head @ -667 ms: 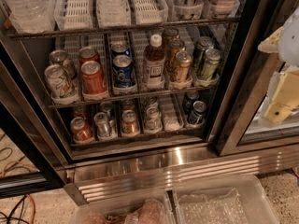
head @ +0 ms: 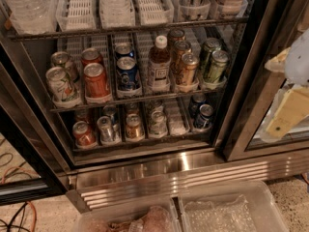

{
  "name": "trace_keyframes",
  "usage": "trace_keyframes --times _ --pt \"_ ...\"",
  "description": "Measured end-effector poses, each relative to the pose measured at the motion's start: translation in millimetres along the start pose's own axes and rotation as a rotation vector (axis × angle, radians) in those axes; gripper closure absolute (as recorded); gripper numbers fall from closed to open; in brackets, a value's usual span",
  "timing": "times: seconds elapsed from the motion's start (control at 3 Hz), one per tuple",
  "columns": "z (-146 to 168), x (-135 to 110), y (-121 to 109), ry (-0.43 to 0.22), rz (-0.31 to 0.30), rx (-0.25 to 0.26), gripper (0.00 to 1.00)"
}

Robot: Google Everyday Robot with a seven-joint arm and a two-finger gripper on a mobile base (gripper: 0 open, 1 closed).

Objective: Pick green can from middle shelf of fridge

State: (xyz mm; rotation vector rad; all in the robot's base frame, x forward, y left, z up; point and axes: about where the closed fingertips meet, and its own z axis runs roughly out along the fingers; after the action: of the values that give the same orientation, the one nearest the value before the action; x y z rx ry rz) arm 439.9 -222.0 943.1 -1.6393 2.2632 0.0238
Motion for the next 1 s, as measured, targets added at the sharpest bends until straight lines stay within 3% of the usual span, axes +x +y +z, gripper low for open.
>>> trace_keyframes --times 0.33,0.67,1.0 --pt "57.1 21.8 10.9 -0.068 0.158 -0.048 0.00" --pt "113.7 20.4 13.9 -0.158 0.334 -0.040 0.00" --pt "113.6 20.4 14.5 -0.157 0.334 -0.042 0.00"
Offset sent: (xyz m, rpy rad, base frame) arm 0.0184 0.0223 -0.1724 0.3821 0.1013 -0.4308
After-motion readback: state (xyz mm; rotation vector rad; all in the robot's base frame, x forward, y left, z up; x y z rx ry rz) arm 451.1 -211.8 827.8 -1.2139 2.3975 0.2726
